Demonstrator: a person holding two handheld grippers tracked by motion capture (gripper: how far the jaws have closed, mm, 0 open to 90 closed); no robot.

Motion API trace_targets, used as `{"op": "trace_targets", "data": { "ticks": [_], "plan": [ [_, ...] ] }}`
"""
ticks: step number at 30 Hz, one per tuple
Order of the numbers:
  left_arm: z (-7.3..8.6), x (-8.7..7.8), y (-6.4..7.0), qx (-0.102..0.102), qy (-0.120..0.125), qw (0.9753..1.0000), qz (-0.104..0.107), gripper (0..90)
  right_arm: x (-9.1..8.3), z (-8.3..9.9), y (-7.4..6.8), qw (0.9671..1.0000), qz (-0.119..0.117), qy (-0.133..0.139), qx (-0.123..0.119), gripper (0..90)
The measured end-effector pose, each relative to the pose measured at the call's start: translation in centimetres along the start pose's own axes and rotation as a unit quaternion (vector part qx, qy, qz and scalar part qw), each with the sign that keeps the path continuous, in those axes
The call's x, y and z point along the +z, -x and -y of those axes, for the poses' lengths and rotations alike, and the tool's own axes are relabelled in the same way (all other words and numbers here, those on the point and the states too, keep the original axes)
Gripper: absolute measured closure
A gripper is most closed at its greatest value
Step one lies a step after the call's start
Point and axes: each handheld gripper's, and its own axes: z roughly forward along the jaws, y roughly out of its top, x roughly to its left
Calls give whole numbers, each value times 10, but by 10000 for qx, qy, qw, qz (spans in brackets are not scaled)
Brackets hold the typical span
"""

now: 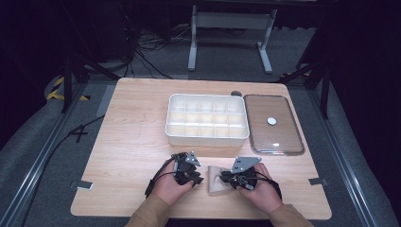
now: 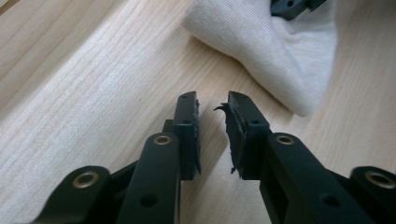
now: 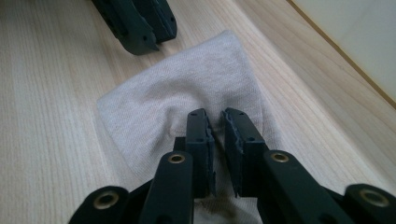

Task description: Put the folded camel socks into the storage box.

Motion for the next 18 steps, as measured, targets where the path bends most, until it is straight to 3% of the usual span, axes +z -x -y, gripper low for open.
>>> {"op": "trace_targets", "data": {
  "ticks": [6, 18],
  "plan": [
    [-5, 5, 5, 84, -1, 10000, -2, 799, 0, 2, 1, 9999, 7, 70, 108, 799],
    [-14, 12, 9, 319, 90, 9994, 65, 799, 0, 4, -3, 9998, 117, 127, 87, 800]
  ]
}}
